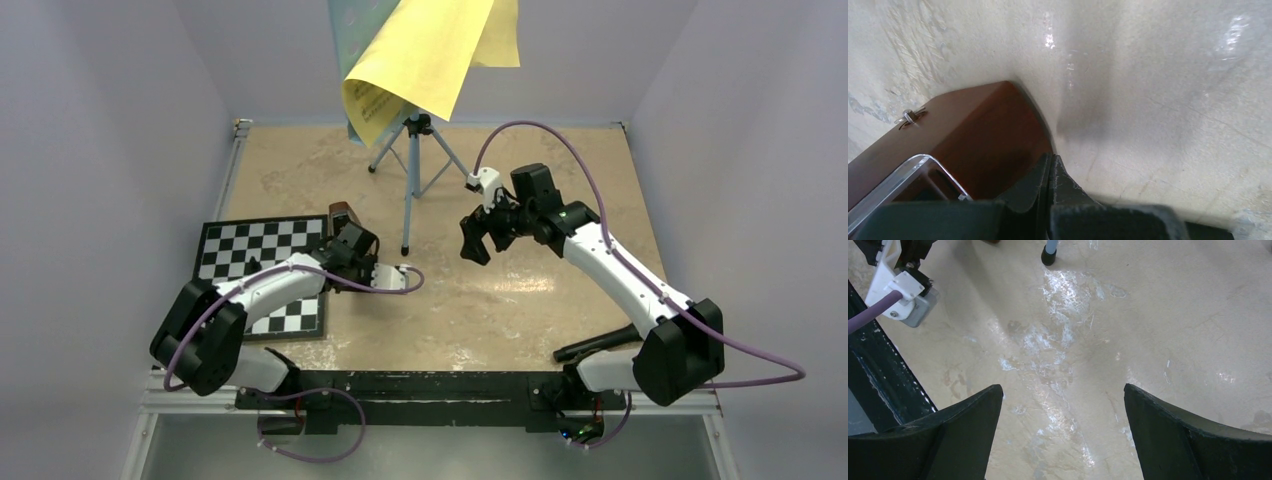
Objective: Pack up the instrument practice props
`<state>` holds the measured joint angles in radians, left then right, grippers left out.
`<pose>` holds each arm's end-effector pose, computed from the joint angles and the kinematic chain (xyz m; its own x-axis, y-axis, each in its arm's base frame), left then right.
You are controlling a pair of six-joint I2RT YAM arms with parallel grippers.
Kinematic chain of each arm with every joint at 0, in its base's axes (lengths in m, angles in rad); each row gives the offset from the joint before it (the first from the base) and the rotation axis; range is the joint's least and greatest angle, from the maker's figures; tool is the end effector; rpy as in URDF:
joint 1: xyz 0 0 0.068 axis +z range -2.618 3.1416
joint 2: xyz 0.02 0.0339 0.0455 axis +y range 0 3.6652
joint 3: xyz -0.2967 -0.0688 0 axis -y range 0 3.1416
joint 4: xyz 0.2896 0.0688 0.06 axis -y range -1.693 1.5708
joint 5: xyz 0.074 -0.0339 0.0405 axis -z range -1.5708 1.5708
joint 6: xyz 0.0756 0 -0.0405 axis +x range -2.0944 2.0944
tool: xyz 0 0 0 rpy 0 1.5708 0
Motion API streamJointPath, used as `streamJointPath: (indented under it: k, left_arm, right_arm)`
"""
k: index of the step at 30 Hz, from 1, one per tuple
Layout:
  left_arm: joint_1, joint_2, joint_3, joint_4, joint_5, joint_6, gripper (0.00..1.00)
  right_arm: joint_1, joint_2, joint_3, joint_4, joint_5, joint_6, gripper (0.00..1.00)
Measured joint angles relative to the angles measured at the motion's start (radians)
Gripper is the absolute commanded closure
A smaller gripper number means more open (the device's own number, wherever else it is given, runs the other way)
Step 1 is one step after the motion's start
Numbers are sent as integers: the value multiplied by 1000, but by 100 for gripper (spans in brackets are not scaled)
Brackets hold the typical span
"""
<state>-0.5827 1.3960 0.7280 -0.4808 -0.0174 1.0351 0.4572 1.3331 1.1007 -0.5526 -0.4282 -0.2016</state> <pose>0.2464 -0.1608 0.1369 0.0792 0.9775 -0.1954 0.9328 -0.0035 0.3603 0.2973 0.1812 0.2926 -0.4882 -0.4432 -0.7518 -0.7787 0.6102 0.1459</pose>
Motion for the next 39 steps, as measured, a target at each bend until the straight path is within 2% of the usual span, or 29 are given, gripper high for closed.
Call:
streamJointPath:
  k: [3, 5, 6, 7, 8, 9, 10, 19, 24, 26, 29, 33, 39]
  left_arm:
    - [-13, -16, 3, -21, 22, -8, 94]
    - [-37, -31, 19, -56, 52, -25, 81]
    - [-49, -44, 30, -72, 71, -34, 72]
    - [-63, -64, 42, -87, 91, -49, 60]
    - [-77, -97, 55, -100, 114, -66, 45]
    - [-90, -134, 68, -110, 133, -80, 15]
    - [-102, -174, 79, -117, 152, -97, 2]
    - [-173, -507, 143, -103, 199, -252, 1]
    - [-179, -515, 306, -159, 269, -355, 1]
    - [-179, -515, 378, -178, 280, -357, 5]
    - [-180, -518, 497, -193, 264, -291, 13]
    - [-180, -532, 626, -116, 236, -126, 12]
    - [-183, -481, 815, -18, 223, 130, 13]
  right_arm:
    - [0, 0, 0, -1, 0, 0, 5]
    - [-5, 0, 0, -8, 0, -3, 4]
    - [-6, -1, 0, -14, 0, -5, 4]
    - [-10, -4, 0, -24, 0, -9, 4]
    - [-19, -12, 0, -39, 0, -12, 4]
    - [-26, -21, 1, -50, 0, -14, 4]
    - [-38, -35, 3, -68, -1, -17, 3]
    - [-137, -186, 135, -214, 22, -3, 1]
    - [-148, -203, 283, -285, 54, 19, 1]
    - [-150, -209, 332, -315, 84, 19, 1]
    - [-156, -212, 408, -369, 124, 20, 2]
    - [-166, -185, 575, -453, 66, 10, 10]
    - [-165, -92, 826, -473, -47, 12, 19]
